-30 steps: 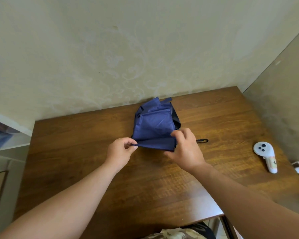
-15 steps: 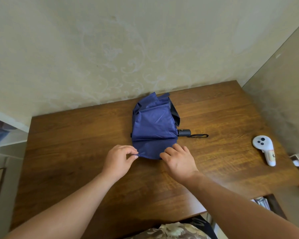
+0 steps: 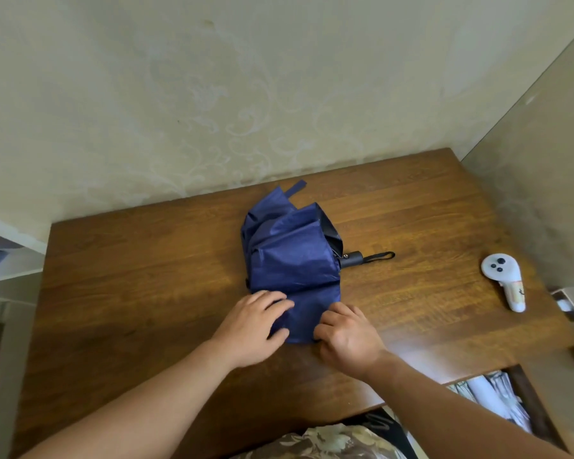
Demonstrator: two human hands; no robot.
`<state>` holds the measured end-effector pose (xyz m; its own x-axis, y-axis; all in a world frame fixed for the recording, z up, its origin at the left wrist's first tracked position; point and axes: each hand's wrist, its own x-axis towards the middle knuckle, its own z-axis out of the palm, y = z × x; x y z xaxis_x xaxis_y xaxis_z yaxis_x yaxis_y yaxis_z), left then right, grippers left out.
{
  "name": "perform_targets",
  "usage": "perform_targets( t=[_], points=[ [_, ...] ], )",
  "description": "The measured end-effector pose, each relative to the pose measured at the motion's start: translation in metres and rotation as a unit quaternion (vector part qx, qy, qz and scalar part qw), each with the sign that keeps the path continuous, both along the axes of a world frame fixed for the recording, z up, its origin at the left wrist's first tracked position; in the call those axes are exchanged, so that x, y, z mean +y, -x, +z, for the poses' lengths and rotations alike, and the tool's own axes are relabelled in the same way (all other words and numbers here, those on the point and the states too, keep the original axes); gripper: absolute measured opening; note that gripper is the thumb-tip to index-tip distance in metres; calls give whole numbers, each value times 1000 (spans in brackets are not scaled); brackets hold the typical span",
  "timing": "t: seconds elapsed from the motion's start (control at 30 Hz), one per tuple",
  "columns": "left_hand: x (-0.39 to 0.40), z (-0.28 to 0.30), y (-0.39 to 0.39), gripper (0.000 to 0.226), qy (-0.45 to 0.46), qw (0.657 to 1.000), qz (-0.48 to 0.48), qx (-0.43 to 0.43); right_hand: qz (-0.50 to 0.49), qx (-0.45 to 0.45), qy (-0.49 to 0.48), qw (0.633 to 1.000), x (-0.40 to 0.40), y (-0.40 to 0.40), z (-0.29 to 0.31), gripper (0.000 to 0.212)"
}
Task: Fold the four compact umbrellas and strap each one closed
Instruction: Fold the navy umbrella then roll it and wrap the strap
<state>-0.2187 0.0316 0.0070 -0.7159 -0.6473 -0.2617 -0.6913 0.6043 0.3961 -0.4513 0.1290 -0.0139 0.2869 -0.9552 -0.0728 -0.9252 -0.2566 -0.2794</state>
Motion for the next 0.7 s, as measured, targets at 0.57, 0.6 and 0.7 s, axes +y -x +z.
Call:
perform_targets(
  t=[0.57,0.6,0.7],
  points=[
    [-38,-43,43,64,98,984,-23,-148,-108,12,-113,988,-36,-7,-11,42],
    [-37,-46,44,68,99,984,-27,-148,-115,31,-163,979,-44,-7,-11,55],
    [-33,-56,39,88,74,986,-33,-147,-121,114,-244,956,-58,-2,-13,99]
  ],
)
